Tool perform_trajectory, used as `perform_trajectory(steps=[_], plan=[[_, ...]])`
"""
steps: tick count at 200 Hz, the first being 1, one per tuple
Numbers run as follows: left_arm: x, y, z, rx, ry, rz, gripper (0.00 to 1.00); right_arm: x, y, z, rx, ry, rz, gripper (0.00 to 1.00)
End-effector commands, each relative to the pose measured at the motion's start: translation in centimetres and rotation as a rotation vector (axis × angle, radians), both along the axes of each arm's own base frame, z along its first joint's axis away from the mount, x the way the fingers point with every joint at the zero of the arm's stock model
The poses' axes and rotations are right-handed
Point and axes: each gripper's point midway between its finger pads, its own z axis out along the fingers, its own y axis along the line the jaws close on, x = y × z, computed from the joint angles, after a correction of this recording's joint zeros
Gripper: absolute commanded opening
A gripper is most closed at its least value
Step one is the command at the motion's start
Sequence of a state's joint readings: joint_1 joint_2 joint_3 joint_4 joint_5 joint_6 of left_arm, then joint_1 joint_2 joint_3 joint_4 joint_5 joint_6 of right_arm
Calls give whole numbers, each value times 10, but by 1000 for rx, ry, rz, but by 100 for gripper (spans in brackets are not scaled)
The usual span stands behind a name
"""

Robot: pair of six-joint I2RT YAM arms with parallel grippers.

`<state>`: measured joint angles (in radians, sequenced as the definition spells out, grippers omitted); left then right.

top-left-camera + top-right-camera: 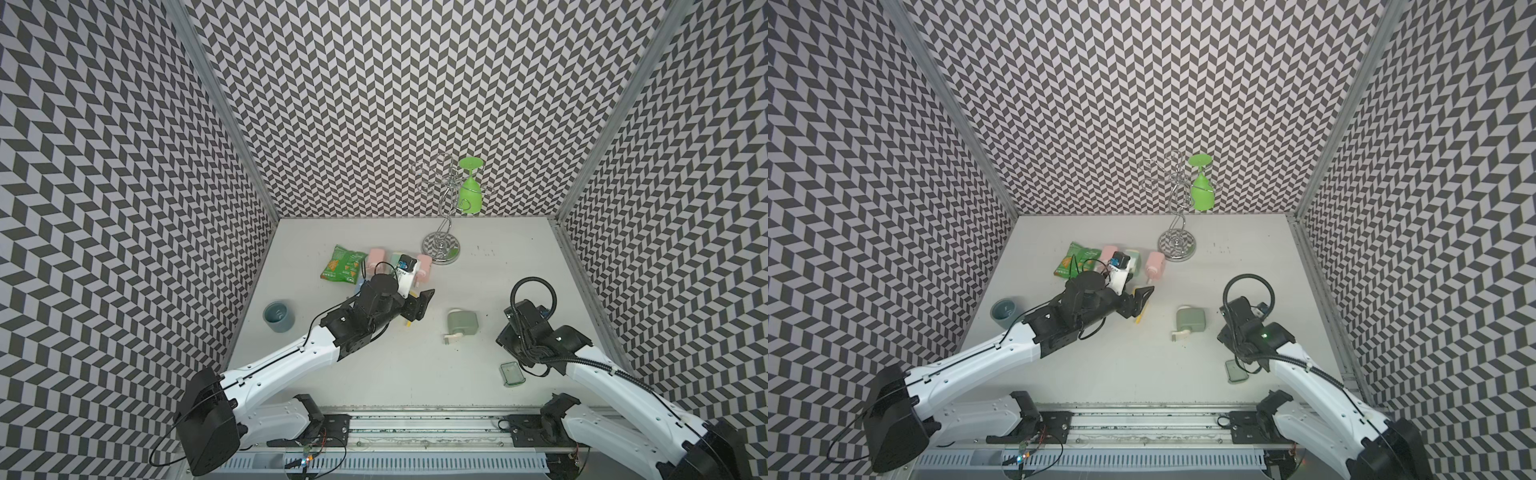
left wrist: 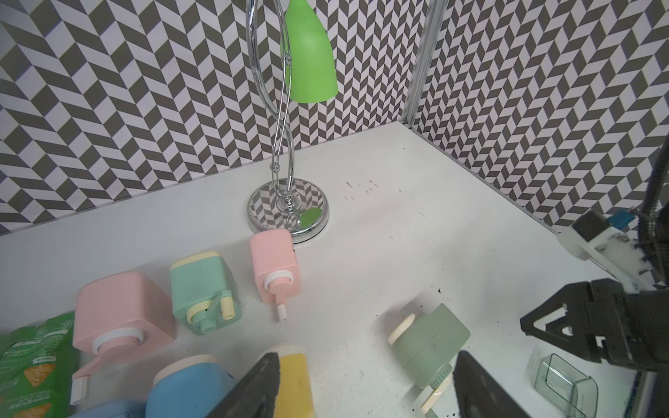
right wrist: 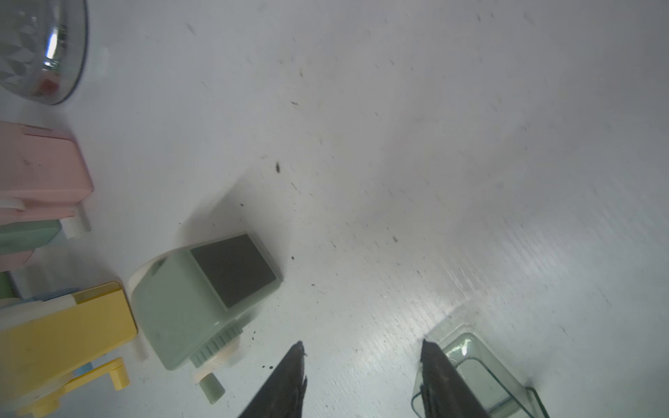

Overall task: Put the tray back into the pencil sharpener
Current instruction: Move the container to the center of the board.

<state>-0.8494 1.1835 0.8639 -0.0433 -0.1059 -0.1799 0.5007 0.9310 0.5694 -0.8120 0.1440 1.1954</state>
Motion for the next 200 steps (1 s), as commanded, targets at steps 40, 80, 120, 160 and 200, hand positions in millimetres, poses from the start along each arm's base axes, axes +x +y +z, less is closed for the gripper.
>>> perform_trajectory(steps=[40,80,120,160,200], plan=[[-1,1,9,-30,-32,-3,77,-23,6,-37,131,108,-166,45],[-3,2,9,-30,-34,-4,76,-18,-1,-43,97,87,-191,24],[-2,5,9,-31,-39,6,76,-3,1,-36,60,38,-125,5],[-2,6,8,-26,-35,11,76,35,12,-13,-42,-107,109,0],[-2,6,3,-19,-27,12,76,68,26,0,-188,-184,387,0]])
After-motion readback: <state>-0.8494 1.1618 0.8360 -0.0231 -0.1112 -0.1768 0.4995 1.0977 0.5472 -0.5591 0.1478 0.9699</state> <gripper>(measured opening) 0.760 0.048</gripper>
